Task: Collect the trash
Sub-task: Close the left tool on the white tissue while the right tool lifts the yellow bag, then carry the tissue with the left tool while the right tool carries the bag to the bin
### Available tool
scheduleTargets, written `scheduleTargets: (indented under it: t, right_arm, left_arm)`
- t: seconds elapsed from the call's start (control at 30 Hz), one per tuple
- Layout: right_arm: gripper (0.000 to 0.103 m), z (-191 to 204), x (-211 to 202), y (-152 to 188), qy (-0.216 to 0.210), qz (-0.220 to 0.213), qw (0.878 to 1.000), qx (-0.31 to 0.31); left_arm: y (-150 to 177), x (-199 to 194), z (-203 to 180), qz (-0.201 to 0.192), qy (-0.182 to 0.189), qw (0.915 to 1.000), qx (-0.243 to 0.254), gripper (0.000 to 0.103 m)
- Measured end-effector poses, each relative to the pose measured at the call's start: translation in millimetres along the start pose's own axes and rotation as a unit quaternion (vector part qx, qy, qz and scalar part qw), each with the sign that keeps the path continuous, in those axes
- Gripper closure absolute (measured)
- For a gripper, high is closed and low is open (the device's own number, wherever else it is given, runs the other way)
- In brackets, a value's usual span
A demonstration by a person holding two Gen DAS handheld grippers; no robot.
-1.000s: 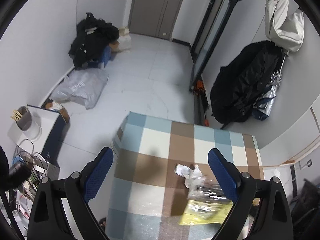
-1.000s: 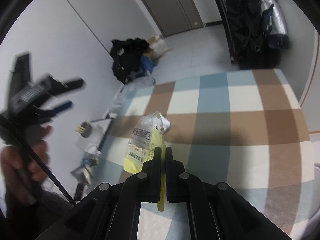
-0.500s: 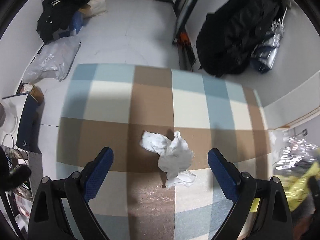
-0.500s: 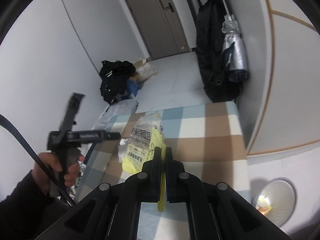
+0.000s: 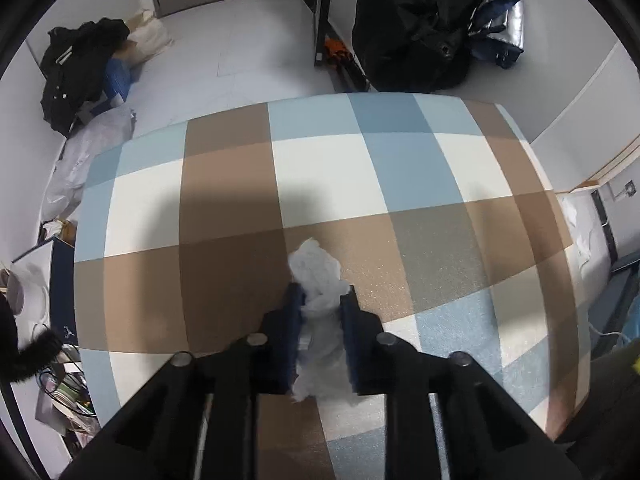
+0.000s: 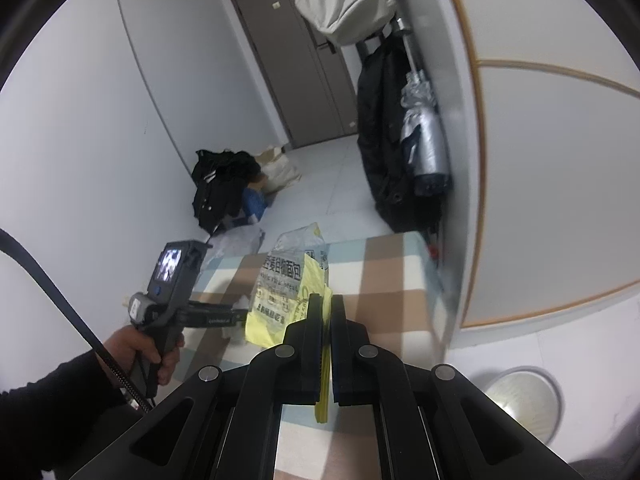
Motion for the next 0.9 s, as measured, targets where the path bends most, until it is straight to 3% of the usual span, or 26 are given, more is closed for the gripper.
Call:
scheduleTargets:
  t: [0.1,0.3,0.53,0.9]
  right_arm:
    - [0.1,-8,-12,0,0.007,-0.005,1.0,0.004]
    - [0.1,-21,-37,-2,0.01,-0.022,1.0,0.015]
    - [0.1,-32,-67,-13,0.007,-0.057,0.998,0.016]
    - [0.1,-75,-124,-25,0.037,-0.106,0.993,0.034]
  left_arm:
    - [4,-4,2,-0.004,0.008,0.9999,-0.005,0.094]
    - [9,-35,-7,-0.05,0.031,0.9981,-0.018,0.095]
    - [1,-82,-50,-0.113,0.042,0.9926,0.014,0.096]
    - [-5,-146,-146,-0.168,0.119,0.9771,0.054,0.096]
Point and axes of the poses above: each gripper's, at about its wrist camera, not at the fingertips, and x roughly the way its jaws point, z to its left, y to its underside, the point moved 7 cm from there along x, roughly the way its jaws point, and after that the axes turned 13 degrees about -x, right-handed, at the moved point
